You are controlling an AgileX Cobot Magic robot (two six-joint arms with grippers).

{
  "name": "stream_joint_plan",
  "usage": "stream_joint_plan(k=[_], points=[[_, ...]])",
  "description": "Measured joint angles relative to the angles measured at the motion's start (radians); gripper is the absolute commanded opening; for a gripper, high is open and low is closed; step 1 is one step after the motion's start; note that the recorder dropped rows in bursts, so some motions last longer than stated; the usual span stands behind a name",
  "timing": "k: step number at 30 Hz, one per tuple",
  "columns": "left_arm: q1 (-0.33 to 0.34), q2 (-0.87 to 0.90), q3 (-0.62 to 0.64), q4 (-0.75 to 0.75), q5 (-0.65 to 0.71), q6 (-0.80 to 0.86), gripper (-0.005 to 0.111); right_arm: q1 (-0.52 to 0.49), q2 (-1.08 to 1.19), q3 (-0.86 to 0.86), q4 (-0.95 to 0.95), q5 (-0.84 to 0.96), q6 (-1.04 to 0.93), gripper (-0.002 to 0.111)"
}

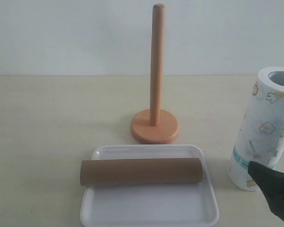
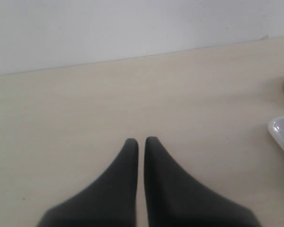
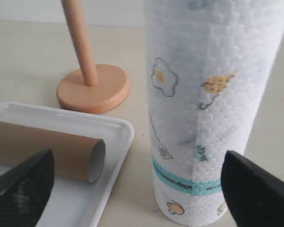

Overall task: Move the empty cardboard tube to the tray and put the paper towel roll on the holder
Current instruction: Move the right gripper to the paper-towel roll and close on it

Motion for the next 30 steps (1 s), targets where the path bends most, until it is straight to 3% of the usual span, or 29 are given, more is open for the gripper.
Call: stream_joint_plan(k=[1,9,16,30], points=[[0.000,0.000,0.000,0.000,0.000,0.000,0.004,0.000,0.000,0.000,0.027,0.004,0.000,0.104],[0.000,0.000,0.000,0.000,0.000,0.000,0.004,0.000,0.000,0.000,0.223,0.027,0.000,0.105],[0.000,0.000,0.000,0.000,0.000,0.000,0.004,0.000,0.000,0.000,0.232,0.031,-0.005,0.105],[0.000,0.000,0.000,0.000,0.000,0.000,0.004,0.000,0.008,0.000,0.215,0.033,-0.212,0.105]])
